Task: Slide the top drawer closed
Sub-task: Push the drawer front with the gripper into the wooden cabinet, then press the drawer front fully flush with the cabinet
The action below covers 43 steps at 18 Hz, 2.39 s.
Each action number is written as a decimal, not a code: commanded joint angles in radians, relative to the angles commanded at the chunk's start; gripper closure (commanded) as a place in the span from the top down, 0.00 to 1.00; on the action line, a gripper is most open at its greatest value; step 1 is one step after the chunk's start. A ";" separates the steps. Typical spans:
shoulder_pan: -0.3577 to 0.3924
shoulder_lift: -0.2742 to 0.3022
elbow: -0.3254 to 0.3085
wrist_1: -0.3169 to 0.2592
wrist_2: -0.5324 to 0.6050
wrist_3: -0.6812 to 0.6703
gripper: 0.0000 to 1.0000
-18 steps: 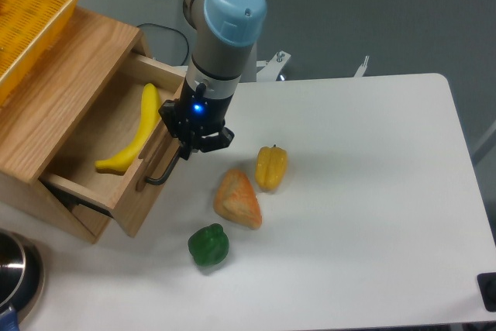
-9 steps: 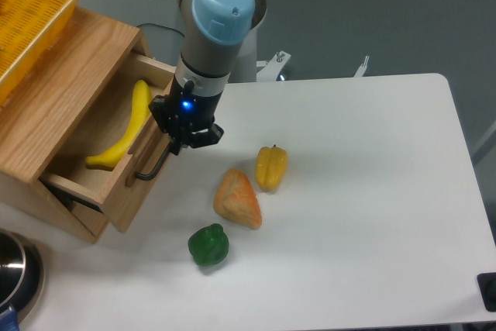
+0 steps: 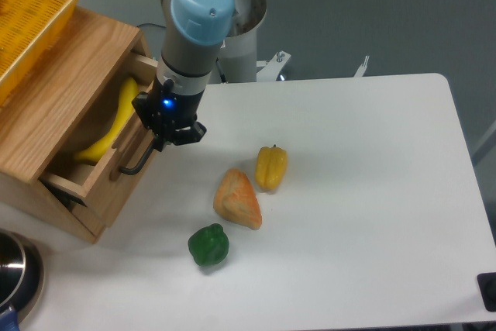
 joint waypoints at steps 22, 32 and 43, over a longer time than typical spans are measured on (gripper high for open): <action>-0.080 0.020 0.000 -0.018 -0.002 -0.029 0.00; -0.095 0.025 0.002 -0.017 -0.002 -0.051 0.00; -0.121 0.028 0.003 -0.015 -0.003 -0.071 0.00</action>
